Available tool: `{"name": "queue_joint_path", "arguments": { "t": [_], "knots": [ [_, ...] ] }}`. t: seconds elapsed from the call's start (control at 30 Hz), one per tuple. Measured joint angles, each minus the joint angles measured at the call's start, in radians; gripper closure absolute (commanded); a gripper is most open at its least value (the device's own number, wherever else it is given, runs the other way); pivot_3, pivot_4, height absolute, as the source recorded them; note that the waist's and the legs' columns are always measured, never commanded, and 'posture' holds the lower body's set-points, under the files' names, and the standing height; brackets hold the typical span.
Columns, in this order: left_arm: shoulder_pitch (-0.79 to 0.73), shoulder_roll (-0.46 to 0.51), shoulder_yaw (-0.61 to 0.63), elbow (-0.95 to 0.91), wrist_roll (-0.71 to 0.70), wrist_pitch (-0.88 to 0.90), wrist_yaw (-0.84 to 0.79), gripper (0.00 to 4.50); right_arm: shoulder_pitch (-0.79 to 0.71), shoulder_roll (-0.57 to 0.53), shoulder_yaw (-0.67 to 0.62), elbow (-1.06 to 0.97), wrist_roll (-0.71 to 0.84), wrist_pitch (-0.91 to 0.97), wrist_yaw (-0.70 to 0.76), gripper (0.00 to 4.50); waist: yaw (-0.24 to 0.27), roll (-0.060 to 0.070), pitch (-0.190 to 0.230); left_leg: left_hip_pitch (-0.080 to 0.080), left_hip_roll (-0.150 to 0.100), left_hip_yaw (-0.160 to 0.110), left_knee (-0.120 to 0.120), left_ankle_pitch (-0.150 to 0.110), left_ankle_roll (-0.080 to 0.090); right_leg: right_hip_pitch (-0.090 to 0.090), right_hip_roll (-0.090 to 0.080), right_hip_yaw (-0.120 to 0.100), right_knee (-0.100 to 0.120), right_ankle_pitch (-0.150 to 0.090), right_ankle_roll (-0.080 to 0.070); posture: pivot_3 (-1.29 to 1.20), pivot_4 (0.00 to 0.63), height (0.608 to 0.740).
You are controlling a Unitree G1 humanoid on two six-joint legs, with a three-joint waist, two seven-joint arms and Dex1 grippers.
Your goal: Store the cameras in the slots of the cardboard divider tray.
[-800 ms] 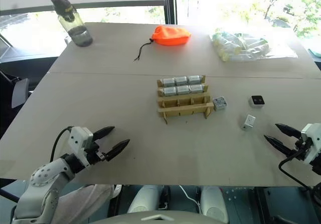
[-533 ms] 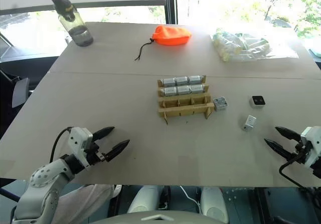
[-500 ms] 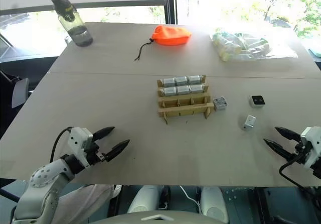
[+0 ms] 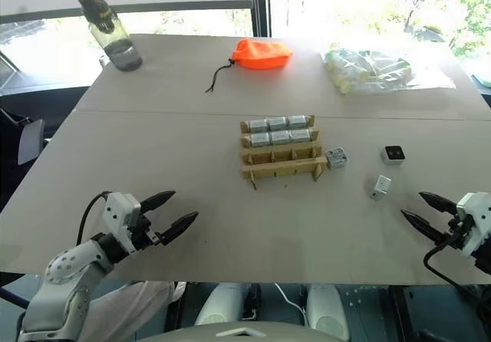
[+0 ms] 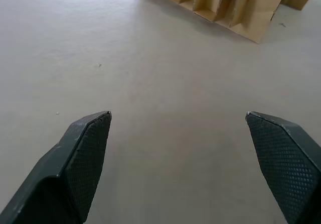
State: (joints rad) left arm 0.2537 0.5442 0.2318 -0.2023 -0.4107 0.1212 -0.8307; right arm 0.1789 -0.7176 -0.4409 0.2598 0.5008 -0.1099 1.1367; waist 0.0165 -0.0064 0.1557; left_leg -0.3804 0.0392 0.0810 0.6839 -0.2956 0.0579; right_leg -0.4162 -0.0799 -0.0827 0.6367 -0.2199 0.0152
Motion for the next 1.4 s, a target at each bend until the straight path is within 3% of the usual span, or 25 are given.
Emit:
{"name": "queue_joint_path", "arguments": {
  "t": [0.17, 0.4, 0.53, 0.63, 0.8, 1.07, 1.4],
  "knots": [
    [-0.090, 0.033, 0.000, 0.031, -0.019, 0.012, -0.030, 0.03, 0.103, 0.097, -0.008, -0.221, -0.006, 0.082, -0.182, 1.21, 0.003, 0.000, 0.000, -0.002, 0.000, -0.002, 0.000, 0.000, 0.000, -0.001, 0.000, -0.002, 0.000, 0.002, 0.003, 0.00, 0.150, 0.726],
    [-0.197, 0.163, -0.009, 0.017, -0.144, 0.084, -0.259, 0.03, 0.282, 0.249, 0.036, -0.546, -0.067, 0.202, -0.441, 1.21, -0.001, 0.001, 0.000, -0.002, 0.001, -0.001, 0.000, 0.000, -0.001, -0.001, -0.001, -0.001, -0.001, -0.002, 0.003, 0.00, 0.150, 0.726],
    [-0.288, 0.209, -0.013, 0.025, -0.170, 0.108, -0.333, 0.03, 0.296, 0.340, 0.073, -0.603, -0.122, 0.253, -0.577, 1.21, -0.002, 0.001, 0.000, -0.001, 0.001, -0.002, 0.000, 0.000, -0.002, -0.001, 0.000, -0.001, 0.000, -0.002, 0.004, 0.00, 0.150, 0.726],
    [-0.379, 0.262, -0.015, 0.029, -0.206, 0.144, -0.400, 0.03, 0.272, 0.488, 0.143, -0.659, -0.179, 0.291, -0.747, 1.21, -0.003, 0.001, 0.001, -0.003, 0.001, -0.001, -0.001, 0.003, -0.006, -0.004, 0.001, -0.001, 0.001, -0.002, 0.004, 0.00, 0.150, 0.726],
    [-0.414, 0.285, -0.015, 0.019, -0.246, 0.170, -0.466, 0.03, 0.222, 0.588, 0.248, -0.723, -0.282, 0.327, -0.910, 1.21, -0.013, 0.001, 0.001, -0.004, 0.000, 0.004, -0.001, 0.003, -0.007, -0.007, 0.004, 0.003, 0.001, 0.000, 0.006, 0.00, 0.150, 0.726],
    [-0.416, 0.317, -0.013, 0.005, -0.278, 0.200, -0.512, 0.03, 0.174, 0.646, 0.297, -0.731, -0.377, 0.328, -1.034, 1.21, -0.015, 0.001, 0.001, -0.005, 0.001, 0.003, -0.001, 0.003, -0.007, -0.008, 0.005, 0.004, 0.001, -0.001, 0.007, 0.00, 0.150, 0.726],
    [-0.416, 0.329, -0.007, -0.027, -0.298, 0.208, -0.527, 0.03, 0.119, 0.674, 0.319, -0.717, -0.410, 0.328, -1.089, 1.21, -0.027, 0.001, 0.001, -0.004, 0.001, 0.003, -0.001, 0.004, -0.008, -0.008, 0.006, 0.005, 0.002, -0.001, 0.007, 0.00, 0.150, 0.726]
  ]
}}
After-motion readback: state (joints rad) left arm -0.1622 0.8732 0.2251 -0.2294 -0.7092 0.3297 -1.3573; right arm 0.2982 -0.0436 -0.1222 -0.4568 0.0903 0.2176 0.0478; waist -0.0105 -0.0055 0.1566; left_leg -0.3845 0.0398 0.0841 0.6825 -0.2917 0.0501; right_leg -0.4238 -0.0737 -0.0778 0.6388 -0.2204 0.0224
